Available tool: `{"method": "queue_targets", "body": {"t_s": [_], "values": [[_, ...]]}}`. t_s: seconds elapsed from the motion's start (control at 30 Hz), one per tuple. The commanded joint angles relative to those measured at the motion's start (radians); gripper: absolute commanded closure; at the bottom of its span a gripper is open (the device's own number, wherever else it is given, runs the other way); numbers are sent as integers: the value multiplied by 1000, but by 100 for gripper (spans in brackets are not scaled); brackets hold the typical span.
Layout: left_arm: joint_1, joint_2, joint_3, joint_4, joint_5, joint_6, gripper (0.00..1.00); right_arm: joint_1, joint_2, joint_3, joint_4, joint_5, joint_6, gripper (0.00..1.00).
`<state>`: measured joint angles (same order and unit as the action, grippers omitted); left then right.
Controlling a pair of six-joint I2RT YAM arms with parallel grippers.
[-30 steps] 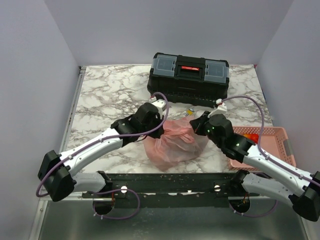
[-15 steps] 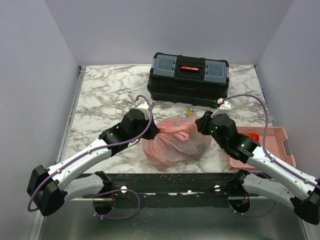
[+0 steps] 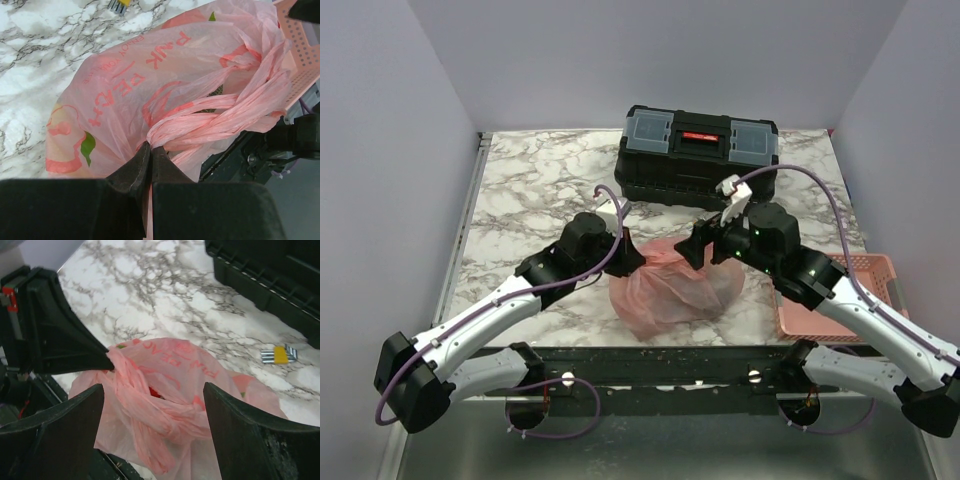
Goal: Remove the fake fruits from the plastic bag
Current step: Untie the plastic bag at the center of the board.
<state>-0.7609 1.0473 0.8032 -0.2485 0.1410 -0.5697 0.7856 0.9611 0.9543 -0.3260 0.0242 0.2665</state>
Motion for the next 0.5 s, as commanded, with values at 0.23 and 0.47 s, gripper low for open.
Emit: {"method": "queue_targets", "body": {"t_s": [0.23, 0.47], "values": [[5, 10, 48, 10, 108, -9, 100, 21, 172, 72, 3, -303, -226, 20], [8, 3, 68, -24, 93, 16, 100, 63, 161, 25, -11, -181, -191, 22]]}}
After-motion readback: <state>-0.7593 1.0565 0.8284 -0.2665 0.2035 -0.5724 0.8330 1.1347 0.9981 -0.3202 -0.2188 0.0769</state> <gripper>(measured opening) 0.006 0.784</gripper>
